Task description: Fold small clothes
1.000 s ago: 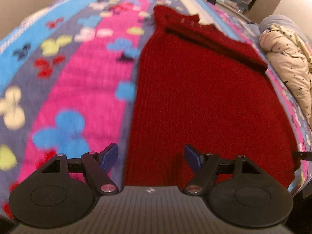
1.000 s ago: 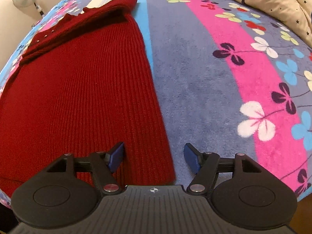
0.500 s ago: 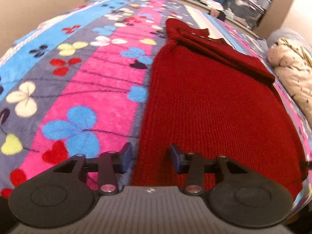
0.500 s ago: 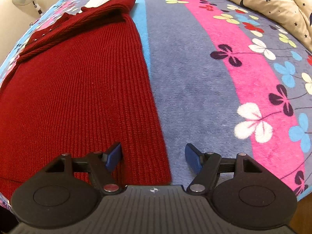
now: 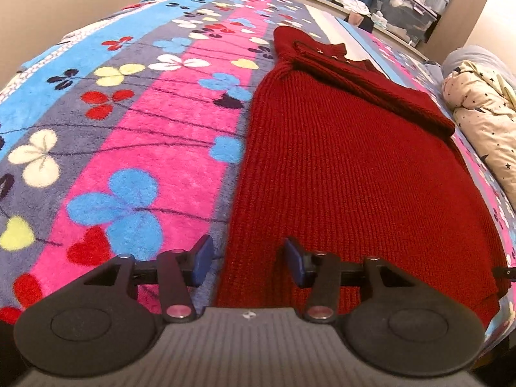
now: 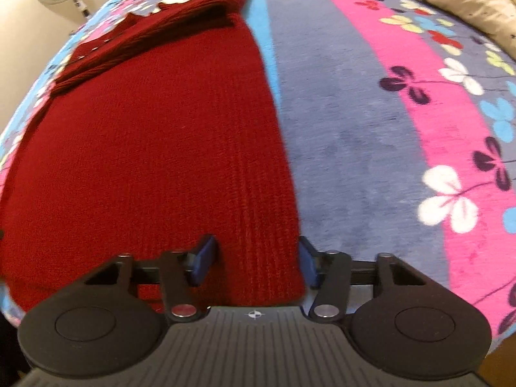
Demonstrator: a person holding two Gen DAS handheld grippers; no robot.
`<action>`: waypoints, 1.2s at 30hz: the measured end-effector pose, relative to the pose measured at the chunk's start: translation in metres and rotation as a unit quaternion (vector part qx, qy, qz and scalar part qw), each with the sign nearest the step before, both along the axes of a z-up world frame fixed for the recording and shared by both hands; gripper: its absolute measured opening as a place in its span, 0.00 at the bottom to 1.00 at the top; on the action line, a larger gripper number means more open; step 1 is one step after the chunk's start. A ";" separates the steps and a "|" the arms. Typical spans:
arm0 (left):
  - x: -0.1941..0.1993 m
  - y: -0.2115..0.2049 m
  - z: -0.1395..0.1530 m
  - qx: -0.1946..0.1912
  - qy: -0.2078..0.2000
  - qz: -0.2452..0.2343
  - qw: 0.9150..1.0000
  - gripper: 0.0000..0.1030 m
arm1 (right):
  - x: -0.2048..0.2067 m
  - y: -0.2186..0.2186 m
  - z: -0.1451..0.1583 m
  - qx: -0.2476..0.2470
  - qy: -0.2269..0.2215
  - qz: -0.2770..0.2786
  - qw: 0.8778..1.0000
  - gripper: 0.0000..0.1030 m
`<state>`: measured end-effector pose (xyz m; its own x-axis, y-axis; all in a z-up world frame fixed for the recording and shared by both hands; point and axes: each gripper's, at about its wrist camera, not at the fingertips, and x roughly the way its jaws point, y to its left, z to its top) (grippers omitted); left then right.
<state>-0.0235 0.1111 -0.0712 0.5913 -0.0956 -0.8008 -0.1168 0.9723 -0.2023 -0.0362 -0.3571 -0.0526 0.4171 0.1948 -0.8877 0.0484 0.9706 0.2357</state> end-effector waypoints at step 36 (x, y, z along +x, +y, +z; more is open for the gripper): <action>0.006 0.000 -0.002 -0.089 0.015 -0.029 0.995 0.25 | 0.000 0.000 -0.002 0.061 0.003 -0.010 0.998 0.27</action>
